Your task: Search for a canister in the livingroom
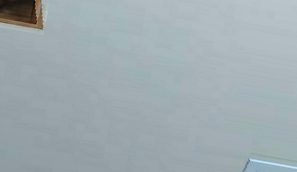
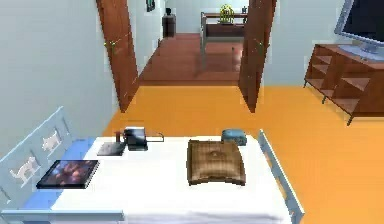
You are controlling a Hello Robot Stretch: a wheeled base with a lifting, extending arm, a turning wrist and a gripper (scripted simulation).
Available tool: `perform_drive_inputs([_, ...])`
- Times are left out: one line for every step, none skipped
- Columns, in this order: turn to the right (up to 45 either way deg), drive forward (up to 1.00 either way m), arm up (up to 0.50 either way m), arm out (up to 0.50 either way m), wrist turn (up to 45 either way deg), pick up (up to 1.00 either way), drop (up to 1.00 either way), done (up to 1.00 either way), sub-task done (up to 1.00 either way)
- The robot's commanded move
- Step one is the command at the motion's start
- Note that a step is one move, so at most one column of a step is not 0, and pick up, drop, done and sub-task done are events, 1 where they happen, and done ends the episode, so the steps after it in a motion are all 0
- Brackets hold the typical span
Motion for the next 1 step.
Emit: perform_drive_inputs([-45.0, 0.0, 0.0, 0.0, 0.0, 0.0, 0.0, 0.0, 0.0])
